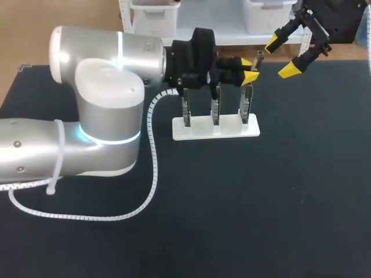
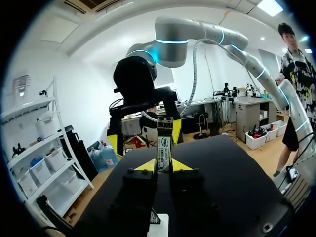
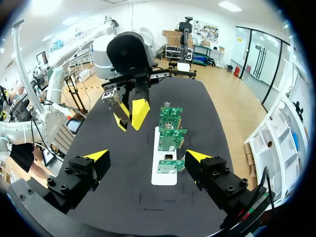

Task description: Pick up the optical module with the left hand, and insert it into the network port with the right hand.

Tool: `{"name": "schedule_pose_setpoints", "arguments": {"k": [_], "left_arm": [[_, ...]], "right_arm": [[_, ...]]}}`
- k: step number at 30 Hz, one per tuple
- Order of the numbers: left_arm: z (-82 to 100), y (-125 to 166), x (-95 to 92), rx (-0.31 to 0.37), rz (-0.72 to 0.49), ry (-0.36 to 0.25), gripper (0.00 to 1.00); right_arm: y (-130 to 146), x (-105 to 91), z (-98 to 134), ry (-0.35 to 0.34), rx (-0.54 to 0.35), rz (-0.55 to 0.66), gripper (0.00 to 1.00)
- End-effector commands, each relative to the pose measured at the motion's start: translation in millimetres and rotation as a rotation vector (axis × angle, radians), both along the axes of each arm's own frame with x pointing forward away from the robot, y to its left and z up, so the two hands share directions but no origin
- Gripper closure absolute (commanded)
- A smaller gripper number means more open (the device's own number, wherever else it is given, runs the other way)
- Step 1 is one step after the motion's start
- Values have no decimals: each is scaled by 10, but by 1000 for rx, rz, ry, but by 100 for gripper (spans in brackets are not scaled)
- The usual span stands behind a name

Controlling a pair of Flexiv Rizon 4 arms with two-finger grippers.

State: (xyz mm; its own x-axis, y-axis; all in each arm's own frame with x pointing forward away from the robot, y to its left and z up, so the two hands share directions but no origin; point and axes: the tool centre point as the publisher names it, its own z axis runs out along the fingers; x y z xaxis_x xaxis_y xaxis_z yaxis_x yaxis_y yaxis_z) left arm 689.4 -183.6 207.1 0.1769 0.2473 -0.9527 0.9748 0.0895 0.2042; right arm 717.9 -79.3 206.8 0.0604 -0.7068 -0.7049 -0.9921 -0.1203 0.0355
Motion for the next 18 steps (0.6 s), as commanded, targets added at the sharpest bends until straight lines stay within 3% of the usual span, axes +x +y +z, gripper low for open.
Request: {"name": "schedule_pose_setpoints", "arguments": {"k": [1, 18], "left_arm": [[-47, -46, 55, -6, 0, 0, 100], [-127, -158, 213, -23, -8, 25, 100]], "right_arm": [[-1, -16, 1, -2, -1, -3, 0], [-1, -16, 1, -2, -1, -3, 0]]}}
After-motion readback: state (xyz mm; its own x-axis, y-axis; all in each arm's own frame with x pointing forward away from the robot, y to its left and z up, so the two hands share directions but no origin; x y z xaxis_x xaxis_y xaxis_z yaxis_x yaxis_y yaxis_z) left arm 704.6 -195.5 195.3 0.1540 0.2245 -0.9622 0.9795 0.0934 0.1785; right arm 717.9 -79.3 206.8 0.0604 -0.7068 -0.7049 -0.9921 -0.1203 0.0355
